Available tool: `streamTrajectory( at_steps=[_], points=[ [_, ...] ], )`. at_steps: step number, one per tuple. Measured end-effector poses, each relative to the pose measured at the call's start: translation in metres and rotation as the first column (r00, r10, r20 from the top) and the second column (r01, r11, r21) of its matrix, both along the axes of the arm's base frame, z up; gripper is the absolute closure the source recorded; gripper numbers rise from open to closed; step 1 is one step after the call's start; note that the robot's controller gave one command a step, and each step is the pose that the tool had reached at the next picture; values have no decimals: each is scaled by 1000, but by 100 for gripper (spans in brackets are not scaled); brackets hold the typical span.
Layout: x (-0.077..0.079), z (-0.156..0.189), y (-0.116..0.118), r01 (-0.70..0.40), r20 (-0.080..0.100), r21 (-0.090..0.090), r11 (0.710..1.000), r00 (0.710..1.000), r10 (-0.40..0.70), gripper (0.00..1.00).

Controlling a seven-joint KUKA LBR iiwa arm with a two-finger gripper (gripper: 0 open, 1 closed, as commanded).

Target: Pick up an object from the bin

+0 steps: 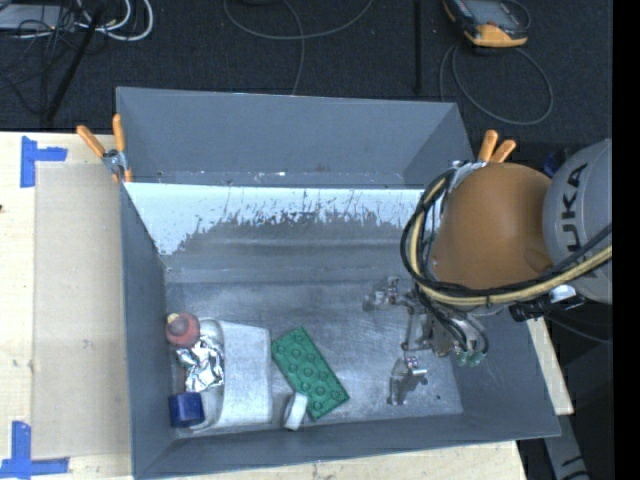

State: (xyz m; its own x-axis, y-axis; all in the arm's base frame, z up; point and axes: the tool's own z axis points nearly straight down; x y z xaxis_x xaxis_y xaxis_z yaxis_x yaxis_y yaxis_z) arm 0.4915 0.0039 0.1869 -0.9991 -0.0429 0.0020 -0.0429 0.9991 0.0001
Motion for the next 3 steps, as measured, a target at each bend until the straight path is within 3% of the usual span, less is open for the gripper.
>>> streamTrajectory(
  at_steps=[1, 2, 3],
  points=[
    [-8, -113, 10, -107, 45, -2, 994, 993, 107, 0],
    [-1, -105, -3, -477, 12, -3, 879, 879, 477, 0],
    [-18, -58, 77, -583, 7, 2, 812, 812, 583, 0]
  ],
)
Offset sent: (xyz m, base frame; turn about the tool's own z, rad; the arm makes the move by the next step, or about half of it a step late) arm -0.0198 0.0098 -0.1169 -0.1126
